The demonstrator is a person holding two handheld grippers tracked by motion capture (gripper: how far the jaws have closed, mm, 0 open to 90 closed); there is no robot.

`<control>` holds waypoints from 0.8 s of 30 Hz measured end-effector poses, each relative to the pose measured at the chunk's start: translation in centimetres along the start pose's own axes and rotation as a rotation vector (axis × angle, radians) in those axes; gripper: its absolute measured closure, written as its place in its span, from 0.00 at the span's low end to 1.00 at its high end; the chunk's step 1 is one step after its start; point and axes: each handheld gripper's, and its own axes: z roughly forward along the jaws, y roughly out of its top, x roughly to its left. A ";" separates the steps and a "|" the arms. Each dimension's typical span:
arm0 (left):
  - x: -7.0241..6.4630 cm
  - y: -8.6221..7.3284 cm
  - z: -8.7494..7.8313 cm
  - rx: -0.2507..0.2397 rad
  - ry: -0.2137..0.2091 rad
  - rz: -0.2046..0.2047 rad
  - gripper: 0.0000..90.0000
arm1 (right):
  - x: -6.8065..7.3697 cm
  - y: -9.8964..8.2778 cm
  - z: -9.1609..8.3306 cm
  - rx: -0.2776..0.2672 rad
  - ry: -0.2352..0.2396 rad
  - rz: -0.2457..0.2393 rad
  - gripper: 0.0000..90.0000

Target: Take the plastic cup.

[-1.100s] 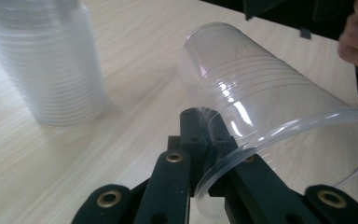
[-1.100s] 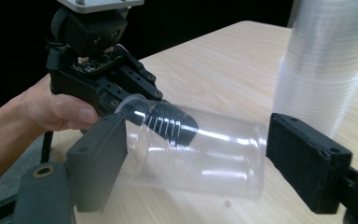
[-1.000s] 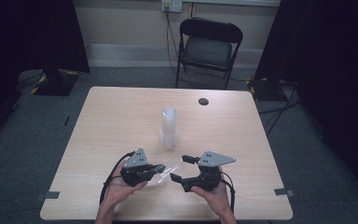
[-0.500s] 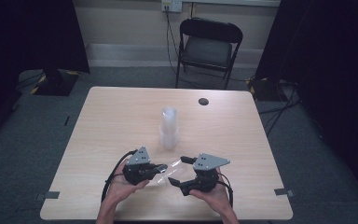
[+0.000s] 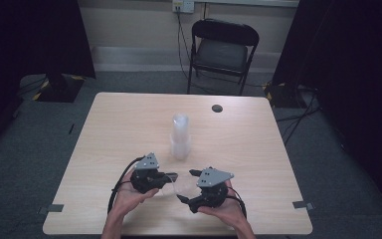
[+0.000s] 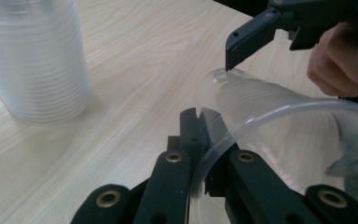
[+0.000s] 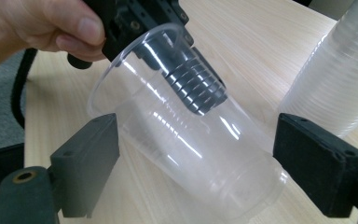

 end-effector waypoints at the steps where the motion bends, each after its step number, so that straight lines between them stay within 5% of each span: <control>1: 0.1 0.0 0.0 -0.006 0.004 -0.016 0.99 | 0.1 0.0 0.1 0.001 -0.005 -0.008 0.15; 8: 0.3 0.2 0.1 -0.031 0.004 -0.073 0.98 | 0.5 0.2 0.8 0.025 -0.049 -0.053 0.15; 24: -0.9 1.4 1.7 0.029 -0.017 -0.062 0.99 | 1.2 0.6 2.2 0.051 -0.104 -0.122 0.18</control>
